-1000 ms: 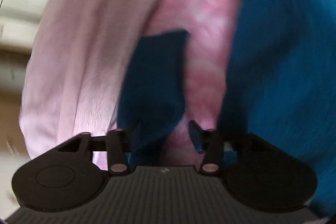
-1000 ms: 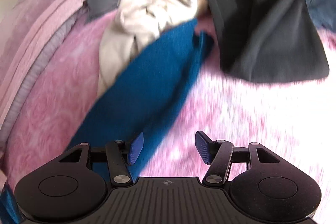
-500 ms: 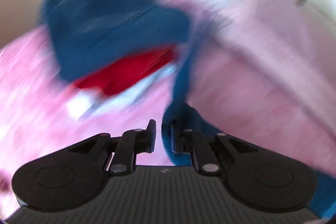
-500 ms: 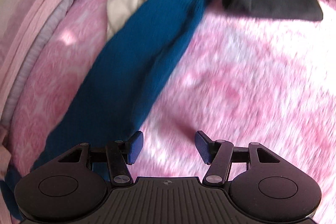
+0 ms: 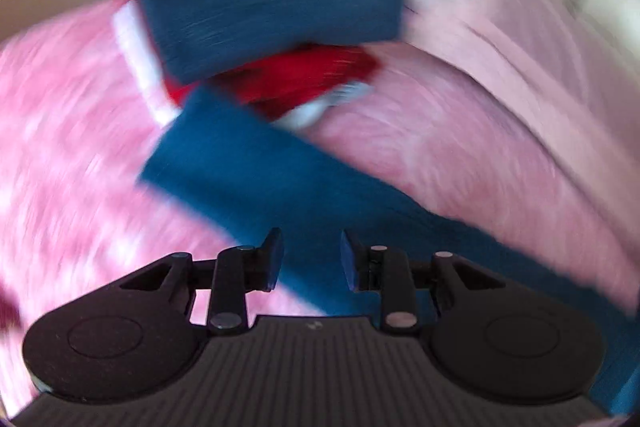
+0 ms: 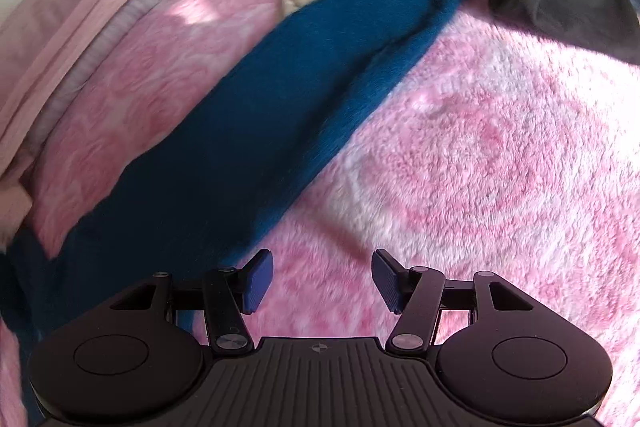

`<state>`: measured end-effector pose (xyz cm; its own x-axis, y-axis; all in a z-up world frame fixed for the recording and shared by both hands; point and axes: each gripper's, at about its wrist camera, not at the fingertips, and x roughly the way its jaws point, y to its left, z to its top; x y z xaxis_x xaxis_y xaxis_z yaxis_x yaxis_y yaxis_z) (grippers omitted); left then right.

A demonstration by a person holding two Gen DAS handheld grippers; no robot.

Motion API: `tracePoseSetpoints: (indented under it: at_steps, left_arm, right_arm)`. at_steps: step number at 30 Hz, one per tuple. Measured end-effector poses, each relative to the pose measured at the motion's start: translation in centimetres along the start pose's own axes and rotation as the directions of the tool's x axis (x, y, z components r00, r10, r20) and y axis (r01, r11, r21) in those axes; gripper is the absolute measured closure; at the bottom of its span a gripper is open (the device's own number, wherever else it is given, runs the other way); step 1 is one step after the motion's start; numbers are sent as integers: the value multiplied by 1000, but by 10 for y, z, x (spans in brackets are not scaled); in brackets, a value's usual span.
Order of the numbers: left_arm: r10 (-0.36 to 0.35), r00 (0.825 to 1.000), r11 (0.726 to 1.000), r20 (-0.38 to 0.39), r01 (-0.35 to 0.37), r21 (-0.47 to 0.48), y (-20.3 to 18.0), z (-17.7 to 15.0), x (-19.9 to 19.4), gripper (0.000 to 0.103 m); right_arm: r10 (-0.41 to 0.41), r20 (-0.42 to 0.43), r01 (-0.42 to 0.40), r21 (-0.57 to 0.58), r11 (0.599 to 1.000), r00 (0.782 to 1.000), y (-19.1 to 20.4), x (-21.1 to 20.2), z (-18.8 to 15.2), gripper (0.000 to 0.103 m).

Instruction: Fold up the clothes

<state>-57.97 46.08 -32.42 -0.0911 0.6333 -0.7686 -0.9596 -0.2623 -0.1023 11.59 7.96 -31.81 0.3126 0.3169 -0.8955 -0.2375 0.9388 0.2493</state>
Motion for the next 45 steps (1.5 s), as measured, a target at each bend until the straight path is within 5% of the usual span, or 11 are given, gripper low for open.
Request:
tracePoseSetpoints:
  at_steps: [4,7,10,16,20,22,26,29,36,40,45]
  left_arm:
    - [132,991,939,1,-125,319,-40,0,26,78]
    - [28,1000,938,-2,-25,345,-53,-3,5,81]
    - [-145,987,883,-68,160,442,-79,-27,-32,81]
    - [-393,887,720,-240,460,520,-124,-98,-85,81]
    - [-422,855,649,-302,517,558,-139,-146,-94,81]
    - [-390,865,626,-316,501,598,-130,-168,-99,81]
    - [-332,896,639,-295,444,629,-86,-210,-126,81]
    - [-260,926,659,-273,377,651,-52,-233,-150,80]
    - [-106,940,853,-324,253,457,-2,-269,-213,80]
    - [-74,947,867,-314,217,448,-6,-283,-278,80]
    - [-107,956,867,-273,224,444,-21,-279,-370,79]
  right_arm:
    - [-5,36,12,-186,982,999,21,-15,-23,45]
    - [39,71,-16,-306,952,997,38,-34,-40,45]
    - [104,91,-57,-416,907,990,55,-53,-60,45]
    - [164,25,-113,-620,777,986,90,-56,-110,45]
    - [164,-19,-125,-735,667,986,94,-48,-149,45]
    - [140,-40,-118,-781,614,989,81,-45,-171,45]
    - [93,-58,-101,-807,582,994,24,-52,-211,45]
    - [123,-73,-135,-768,626,990,-31,-71,-228,45]
    - [77,-200,-201,-731,652,977,-110,-106,-248,45]
    - [43,-265,-220,-690,689,963,-135,-134,-233,45]
    - [187,-269,-320,-636,702,945,-145,-197,-196,44]
